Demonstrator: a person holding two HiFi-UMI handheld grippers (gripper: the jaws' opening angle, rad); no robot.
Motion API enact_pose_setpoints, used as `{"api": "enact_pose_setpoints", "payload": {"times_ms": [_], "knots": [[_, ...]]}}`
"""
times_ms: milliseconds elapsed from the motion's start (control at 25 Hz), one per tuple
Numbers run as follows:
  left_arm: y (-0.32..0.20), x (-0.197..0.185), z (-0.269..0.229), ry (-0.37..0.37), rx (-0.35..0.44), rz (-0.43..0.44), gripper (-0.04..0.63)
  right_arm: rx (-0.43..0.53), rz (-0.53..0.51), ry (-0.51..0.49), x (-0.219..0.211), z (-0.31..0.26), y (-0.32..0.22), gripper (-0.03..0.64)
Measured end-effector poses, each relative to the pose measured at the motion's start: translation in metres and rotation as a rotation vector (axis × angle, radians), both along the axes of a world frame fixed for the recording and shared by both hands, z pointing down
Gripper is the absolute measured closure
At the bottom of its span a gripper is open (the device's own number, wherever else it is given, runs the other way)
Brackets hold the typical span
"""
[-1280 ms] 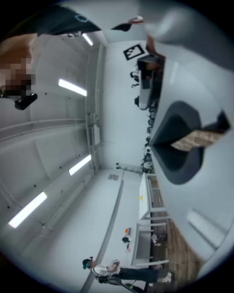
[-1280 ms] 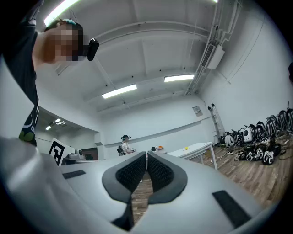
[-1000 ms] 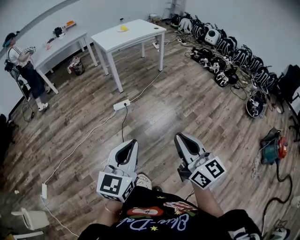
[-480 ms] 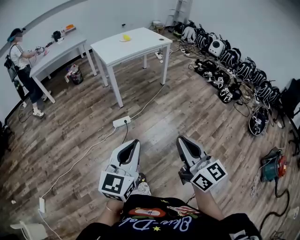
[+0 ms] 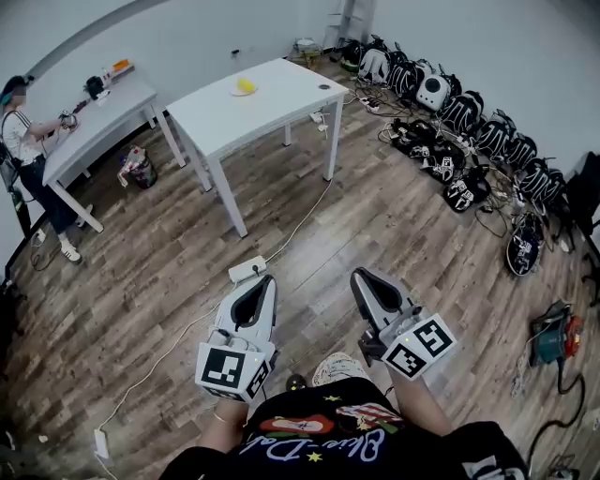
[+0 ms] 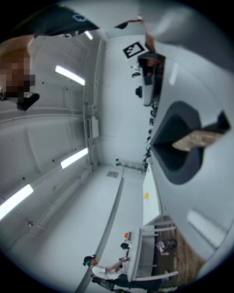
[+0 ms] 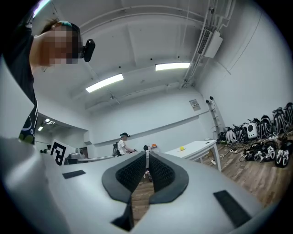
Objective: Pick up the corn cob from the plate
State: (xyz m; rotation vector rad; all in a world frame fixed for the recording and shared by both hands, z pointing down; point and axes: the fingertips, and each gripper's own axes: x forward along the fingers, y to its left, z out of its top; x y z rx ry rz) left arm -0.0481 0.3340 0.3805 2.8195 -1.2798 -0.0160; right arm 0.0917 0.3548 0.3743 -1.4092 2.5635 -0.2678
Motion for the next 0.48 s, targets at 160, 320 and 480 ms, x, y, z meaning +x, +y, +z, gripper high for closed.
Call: {"api": "enact_pose_setpoints", "payload": {"times_ms": [160, 320, 480], "knots": [[-0.054, 0.011, 0.014, -0.005, -0.028, -0.005, 0.597, -0.034, 0.013, -0.004, 0.017, 0.015, -0.057, 0.601], [-0.127, 0.021, 0.016, -0.027, -0.019, -0.045, 0.597, -0.026, 0.015, -0.027, 0.045, 0.020, -0.142, 0.601], [-0.216, 0.032, -0.005, -0.035, 0.008, -0.116, 0.597, 0.009, -0.010, -0.077, 0.074, 0.003, -0.239, 0.601]]}}
